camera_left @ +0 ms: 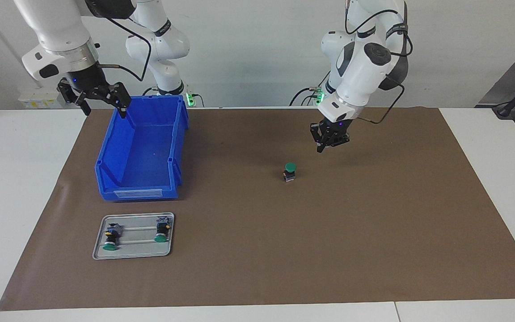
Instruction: Place and press button with both arms
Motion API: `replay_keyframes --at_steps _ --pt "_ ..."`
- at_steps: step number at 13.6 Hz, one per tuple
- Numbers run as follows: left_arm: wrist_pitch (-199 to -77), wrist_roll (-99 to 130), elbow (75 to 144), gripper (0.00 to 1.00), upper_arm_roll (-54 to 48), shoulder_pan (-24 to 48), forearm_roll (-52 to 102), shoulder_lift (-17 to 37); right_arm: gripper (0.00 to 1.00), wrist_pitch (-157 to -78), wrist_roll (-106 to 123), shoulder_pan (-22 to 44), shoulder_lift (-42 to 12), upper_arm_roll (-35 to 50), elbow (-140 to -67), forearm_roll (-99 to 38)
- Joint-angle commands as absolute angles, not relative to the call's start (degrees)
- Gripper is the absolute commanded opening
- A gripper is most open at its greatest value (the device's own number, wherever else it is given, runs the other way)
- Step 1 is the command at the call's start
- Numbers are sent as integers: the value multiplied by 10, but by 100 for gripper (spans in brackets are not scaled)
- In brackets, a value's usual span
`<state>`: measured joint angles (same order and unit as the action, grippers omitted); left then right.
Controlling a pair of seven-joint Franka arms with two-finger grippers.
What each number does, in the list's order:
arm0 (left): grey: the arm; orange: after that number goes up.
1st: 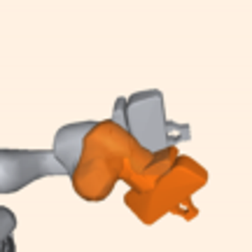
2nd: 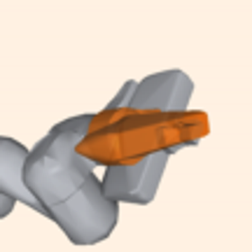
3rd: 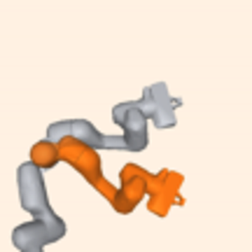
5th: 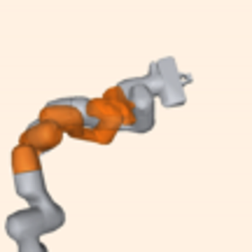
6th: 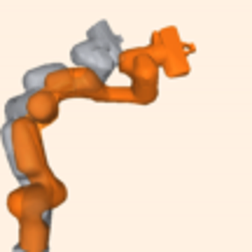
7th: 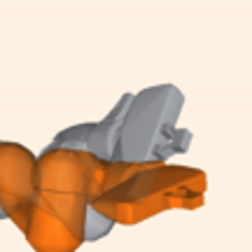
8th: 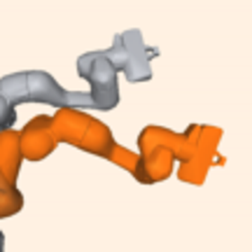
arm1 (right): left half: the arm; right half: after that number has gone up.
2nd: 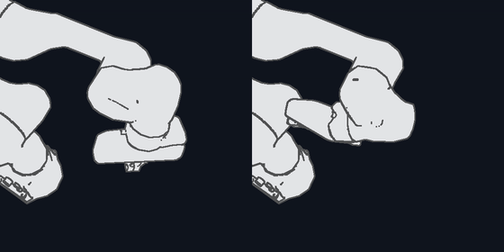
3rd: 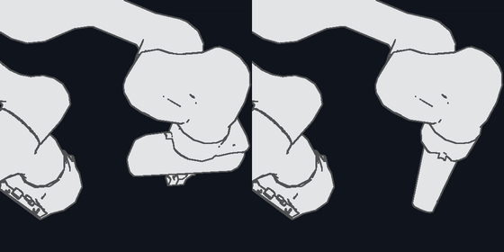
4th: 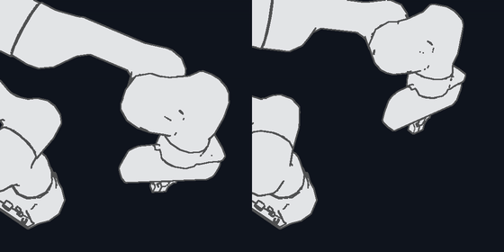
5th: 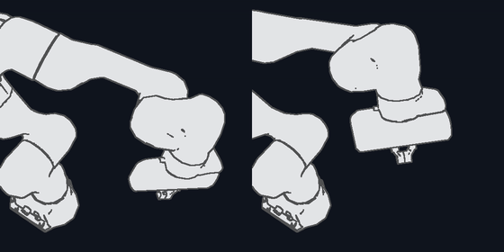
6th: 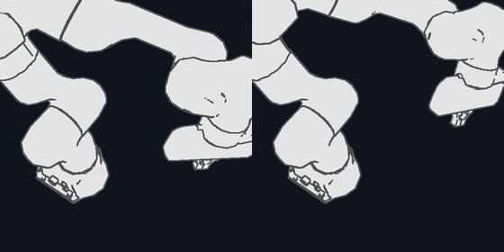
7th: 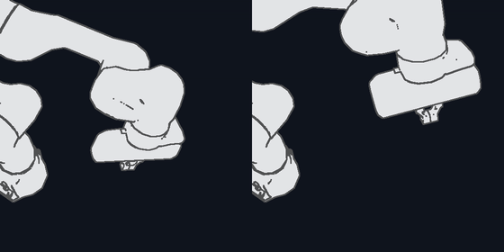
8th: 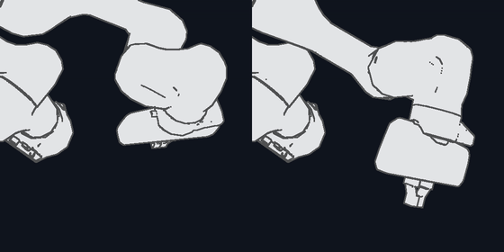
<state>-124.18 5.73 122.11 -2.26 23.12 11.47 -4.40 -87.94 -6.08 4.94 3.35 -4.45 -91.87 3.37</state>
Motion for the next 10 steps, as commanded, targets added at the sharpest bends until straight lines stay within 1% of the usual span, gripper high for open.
replay_keyframes --at_steps 1,4,7,10 --pt "-1266 145 1197 0 -15 285 52 0 100 -875 -47 46 43 -44 -925 25" --pt "-1288 167 1194 0 -15 303 44 16 100 -875 -47 47 43 -44 -925 25" --pt "-1289 213 1158 0 -15 321 -9 73 100 -875 -47 47 43 -44 -925 25" --pt "-1303 219 1161 0 -15 330 -15 89 100 -875 -47 46 43 -44 -925 25"
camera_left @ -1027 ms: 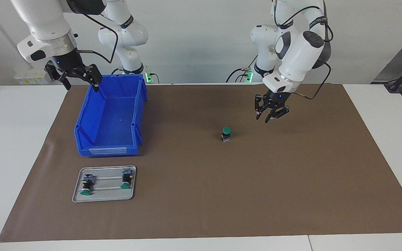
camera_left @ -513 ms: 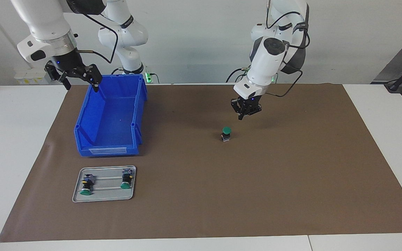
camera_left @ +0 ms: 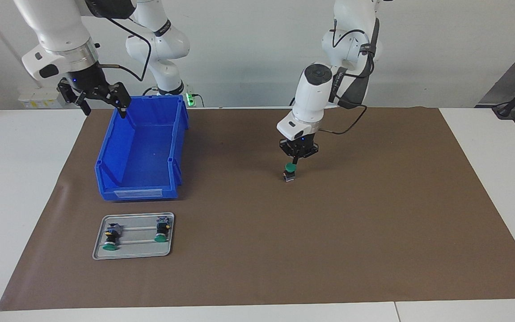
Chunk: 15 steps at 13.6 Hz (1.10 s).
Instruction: Place and press button with both arms
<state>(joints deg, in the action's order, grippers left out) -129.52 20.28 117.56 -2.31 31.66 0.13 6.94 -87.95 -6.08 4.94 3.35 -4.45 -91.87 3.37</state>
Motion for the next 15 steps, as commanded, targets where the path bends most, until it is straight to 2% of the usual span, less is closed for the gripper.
replay_keyframes --at_steps 1,10,12,15 --pt "-1303 220 1161 0 -15 330 -15 93 100 -875 -47 46 43 -44 -925 25" --pt "-1310 222 1168 0 -15 339 -32 123 100 -875 -47 46 43 -44 -925 25" --pt "-1307 220 1161 0 -14 334 -32 112 100 -875 -47 46 43 -44 -925 25" --pt "-1265 213 1152 0 -7 327 -32 66 100 -875 -47 47 43 -44 -925 25"
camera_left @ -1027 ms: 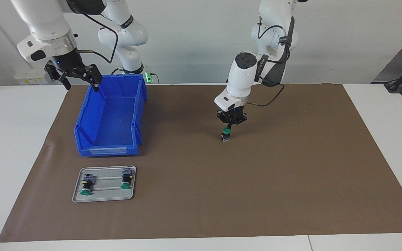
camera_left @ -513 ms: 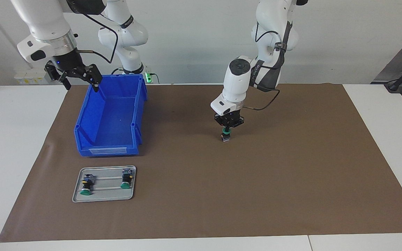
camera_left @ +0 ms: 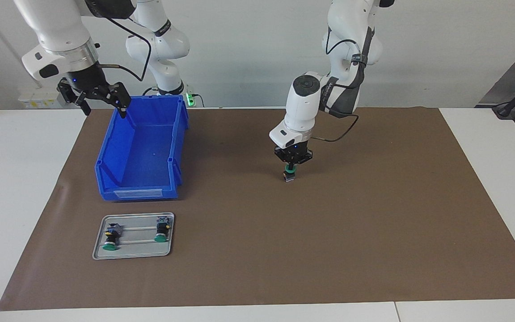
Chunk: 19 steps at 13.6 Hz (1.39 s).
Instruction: Place and press button with both arms
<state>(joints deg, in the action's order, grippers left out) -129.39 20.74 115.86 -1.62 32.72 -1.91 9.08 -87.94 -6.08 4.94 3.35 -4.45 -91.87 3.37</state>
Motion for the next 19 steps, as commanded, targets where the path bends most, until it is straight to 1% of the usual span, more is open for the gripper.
replay_keyframes --at_steps 1,2,4,5,6,7,8,10,12,16,17,19 --pt "-1261 221 1151 0 -6 310 -31 49 100 -875 -47 47 43 -44 -925 25" --pt "-1244 216 1150 0 -8 288 -32 31 100 -875 -47 46 43 -44 -925 25" --pt "-1216 187 1150 0 1 272 -32 8 100 -875 -47 47 43 -44 -925 25" --pt "-1207 166 1150 24 3 254 -32 -1 100 -875 -47 46 43 -44 -925 25" --pt "-1202 130 1151 77 5 239 -32 -10 100 -875 -47 47 43 -44 -925 25" --pt "-1198 83 1151 92 5 218 -31 -20 100 -875 -47 46 43 -44 -925 25" --pt "-1185 47 1150 100 5 194 -27 -32 100 -875 -47 46 43 -44 -925 25" --pt "-1157 19 1143 100 7 157 -24 -53 100 -875 -47 47 43 -44 -925 25" --pt "-1100 14 1102 100 9 127 -22 -59 100 -875 -47 46 43 -44 -925 25" --pt "-971 -72 975 100 9 68 22 -49 100 -875 -47 46 43 -44 -925 25" --pt "-943 -81 945 100 9 64 22 -42 100 -875 -47 46 43 -44 -925 25" --pt "-866 -90 860 100 9 48 21 -7 100 -875 -47 47 43 -44 -925 25"
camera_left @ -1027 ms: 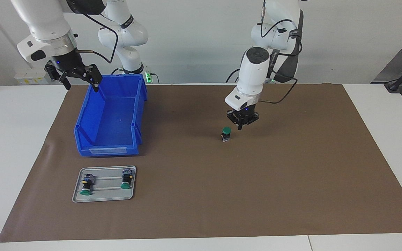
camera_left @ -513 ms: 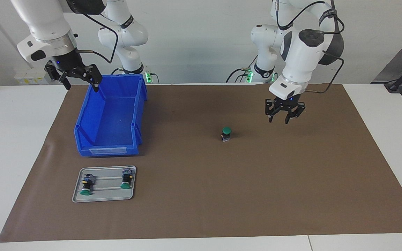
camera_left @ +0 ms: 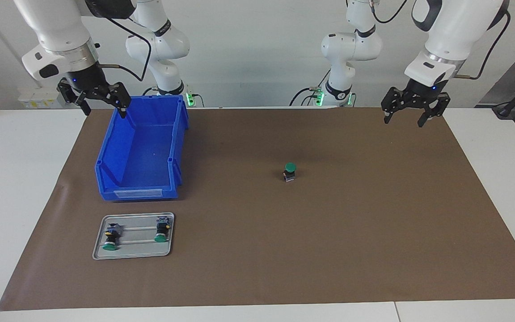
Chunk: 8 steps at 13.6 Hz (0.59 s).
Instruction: Place and press button with both arms
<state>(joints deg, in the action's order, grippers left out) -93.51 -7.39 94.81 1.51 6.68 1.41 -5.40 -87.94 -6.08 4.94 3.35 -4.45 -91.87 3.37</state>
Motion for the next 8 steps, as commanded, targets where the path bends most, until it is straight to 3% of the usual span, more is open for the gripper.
replay_keyframes --at_steps 1,4,8 --pt "-833 -90 826 100 9 47 21 9 100 -875 -47 46 43 -44 -925 25" --pt "-802 -91 777 100 10 46 21 29 100 -875 -47 46 43 -44 -925 25" --pt "-842 -89 867 100 7 45 25 -18 100 -876 -45 46 42 -43 -925 25"
